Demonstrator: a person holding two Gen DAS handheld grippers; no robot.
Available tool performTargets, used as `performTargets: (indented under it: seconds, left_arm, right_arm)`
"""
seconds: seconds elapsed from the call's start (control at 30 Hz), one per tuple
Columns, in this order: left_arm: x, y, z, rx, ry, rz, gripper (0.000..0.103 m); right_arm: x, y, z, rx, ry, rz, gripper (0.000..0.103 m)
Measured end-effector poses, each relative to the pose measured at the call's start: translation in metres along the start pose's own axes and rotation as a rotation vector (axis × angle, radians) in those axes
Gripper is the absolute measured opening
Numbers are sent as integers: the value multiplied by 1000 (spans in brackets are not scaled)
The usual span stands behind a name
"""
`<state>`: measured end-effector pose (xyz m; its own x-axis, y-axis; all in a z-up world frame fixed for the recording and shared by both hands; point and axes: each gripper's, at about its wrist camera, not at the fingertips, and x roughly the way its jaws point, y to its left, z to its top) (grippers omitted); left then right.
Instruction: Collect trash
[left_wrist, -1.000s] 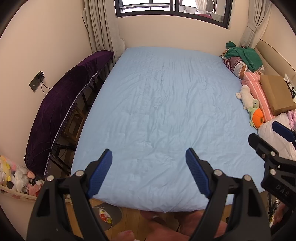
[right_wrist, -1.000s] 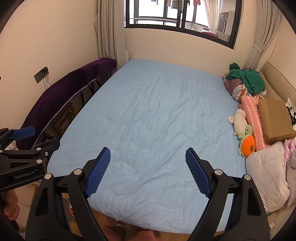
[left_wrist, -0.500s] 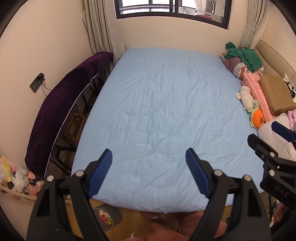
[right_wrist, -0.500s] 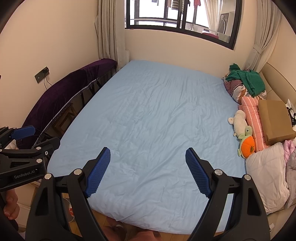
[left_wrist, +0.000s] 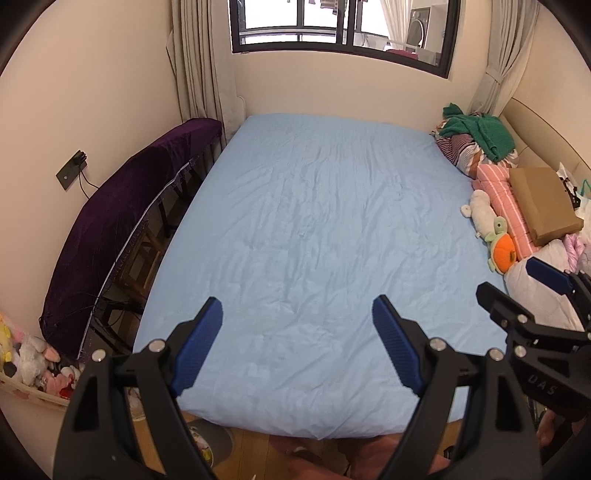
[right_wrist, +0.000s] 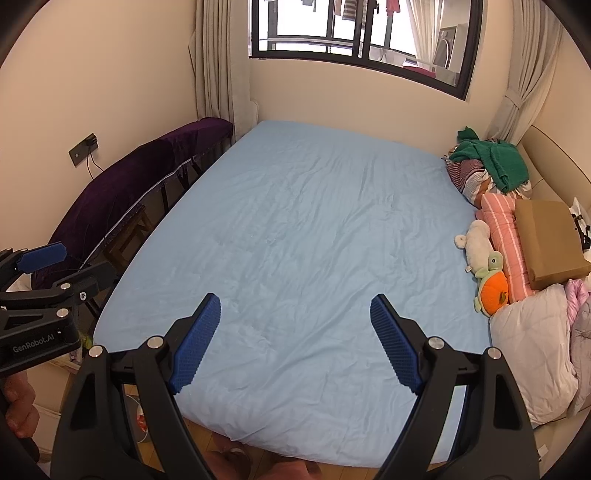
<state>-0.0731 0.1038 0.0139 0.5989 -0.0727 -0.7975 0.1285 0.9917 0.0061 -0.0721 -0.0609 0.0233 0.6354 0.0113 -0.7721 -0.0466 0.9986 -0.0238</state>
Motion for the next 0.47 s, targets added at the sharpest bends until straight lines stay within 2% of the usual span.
performTargets:
  seconds: [0.27,0.47]
  left_arm:
    - [4,-3,-6,25,27,19,83]
    - [8,3,-11,-3,59,12,83]
  right_arm:
    - [1,-2,-4,2,-5,-1,80]
    - [3,-1,-5,0,-6,-1,80]
